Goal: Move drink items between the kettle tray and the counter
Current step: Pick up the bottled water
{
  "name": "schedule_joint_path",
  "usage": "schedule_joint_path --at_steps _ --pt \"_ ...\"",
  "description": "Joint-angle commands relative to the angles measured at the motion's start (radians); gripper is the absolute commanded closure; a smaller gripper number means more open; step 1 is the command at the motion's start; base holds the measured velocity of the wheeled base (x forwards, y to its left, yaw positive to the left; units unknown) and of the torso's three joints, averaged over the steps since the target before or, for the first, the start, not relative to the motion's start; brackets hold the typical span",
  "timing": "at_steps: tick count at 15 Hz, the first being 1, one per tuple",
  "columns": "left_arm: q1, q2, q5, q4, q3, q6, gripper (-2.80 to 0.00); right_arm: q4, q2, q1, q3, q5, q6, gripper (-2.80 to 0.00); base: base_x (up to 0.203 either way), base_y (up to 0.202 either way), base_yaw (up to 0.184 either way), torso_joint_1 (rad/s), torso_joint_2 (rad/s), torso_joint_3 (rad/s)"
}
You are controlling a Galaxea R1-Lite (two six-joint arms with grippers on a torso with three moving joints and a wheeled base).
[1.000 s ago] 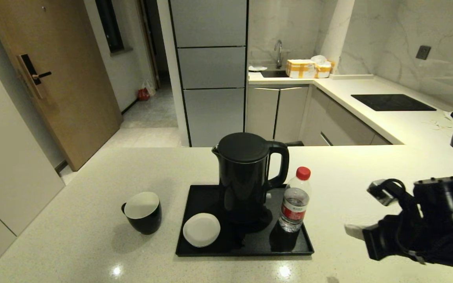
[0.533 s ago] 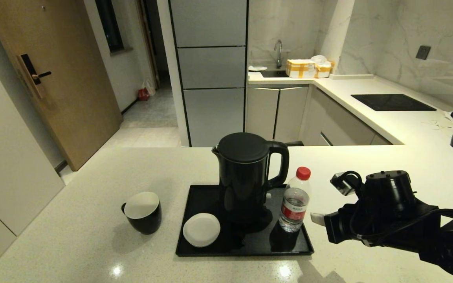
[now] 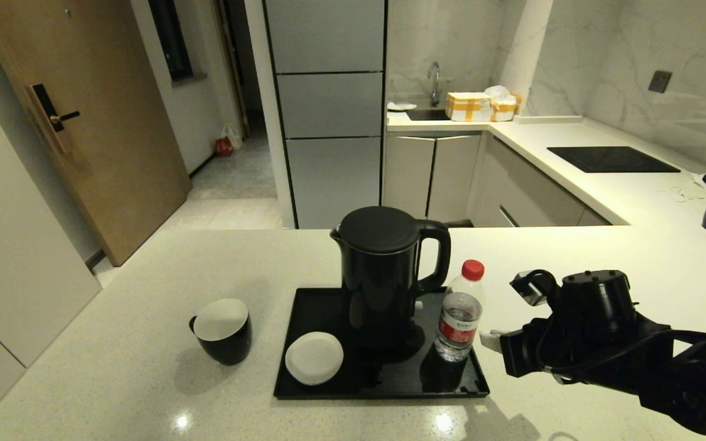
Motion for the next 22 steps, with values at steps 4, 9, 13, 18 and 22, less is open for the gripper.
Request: schedule_joint_path --at_steps 4,9,13,18,22 --pt "0.0 0.0 0.001 0.0 0.0 0.0 0.0 -0.008 -0.003 0.007 0.007 0.004 0.0 -2.8 0.0 0.0 0.0 0.0 0.0 0.0" --pt "0.0 0.0 -0.001 0.0 0.0 0.0 0.0 -0.017 0.006 0.008 -0.002 0.018 -0.003 -2.8 0.0 0.0 0.0 0.0 0.0 0.0" --pt "0.0 0.0 0.001 0.0 0.0 0.0 0.0 -0.017 0.069 0.008 -0.088 0.049 -0.004 -2.8 0.0 0.0 0.0 0.0 0.0 0.0" --pt "0.0 0.0 0.001 0.0 0.0 0.0 0.0 -0.028 0.153 0.019 -0.169 0.044 -0.006 -2.8 0.0 0.0 0.0 0.0 0.0 0.0" --pt "0.0 0.0 0.001 0.0 0.0 0.0 0.0 -0.046 0.203 0.022 -0.215 0.043 -0.006 -2.8 0.0 0.0 0.0 0.0 0.0 0.0"
